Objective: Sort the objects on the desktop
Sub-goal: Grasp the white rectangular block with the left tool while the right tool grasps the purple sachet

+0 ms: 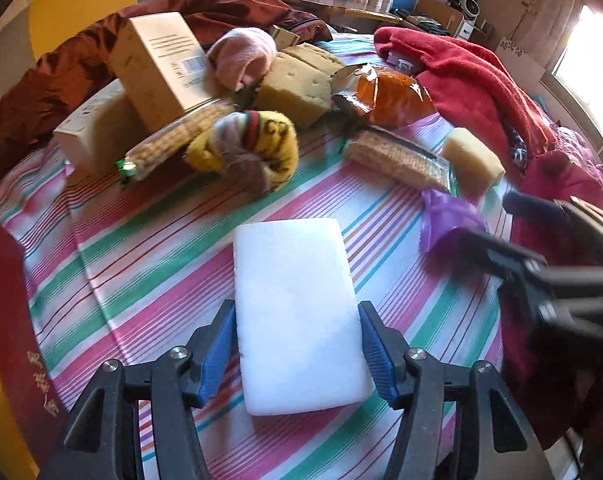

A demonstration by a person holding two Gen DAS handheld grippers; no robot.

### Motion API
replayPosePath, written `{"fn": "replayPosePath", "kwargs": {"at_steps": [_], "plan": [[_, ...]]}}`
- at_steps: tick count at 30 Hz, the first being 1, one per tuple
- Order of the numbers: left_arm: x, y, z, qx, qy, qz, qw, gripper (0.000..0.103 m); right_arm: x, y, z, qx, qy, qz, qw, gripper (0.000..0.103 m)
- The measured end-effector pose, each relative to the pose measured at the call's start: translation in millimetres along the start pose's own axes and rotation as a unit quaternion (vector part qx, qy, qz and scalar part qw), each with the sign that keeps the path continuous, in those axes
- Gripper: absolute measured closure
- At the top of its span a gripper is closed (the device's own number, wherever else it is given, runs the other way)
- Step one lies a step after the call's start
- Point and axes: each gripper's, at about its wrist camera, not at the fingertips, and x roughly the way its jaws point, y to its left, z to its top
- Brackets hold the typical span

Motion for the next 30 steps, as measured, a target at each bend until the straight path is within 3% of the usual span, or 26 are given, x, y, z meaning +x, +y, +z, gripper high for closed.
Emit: {"fn": "replayPosePath", "kwargs": {"at_steps": [6,13,20,21,23,30], "plan": [[-2,-1,-9,0.004,-0.005,0.019,0.9998,0.041,33,-6,4,0.009,0.043,0.011,0.999,0.024],[0,-2,-14,-0.003,-0.034,0.008,0.9994,0.038,31,-12,-4,0.038,0.03,0.032,0.998,0.025],[1,-11,-16,0.015,-0.017,0.032,0.9992,0.031,26,-2,-13,0.037,0.03,0.042,0.998,0.025],[0,-11,-17,0.015,-0.018,0.032,0.9992,0.031,26,-2,-13,0.04,0.03,0.042,0.998,0.025],[-3,-9,-19,0.012,-0.024,0.039,0.9989,0.045,24,-3,-15,0.047,0.028,0.048,0.997,0.026],[-18,8,-31,-0.02,-0.036,0.007,0.9991,0.046,13,1,-26,0.066,0.024,0.051,0.996,0.027]]}}
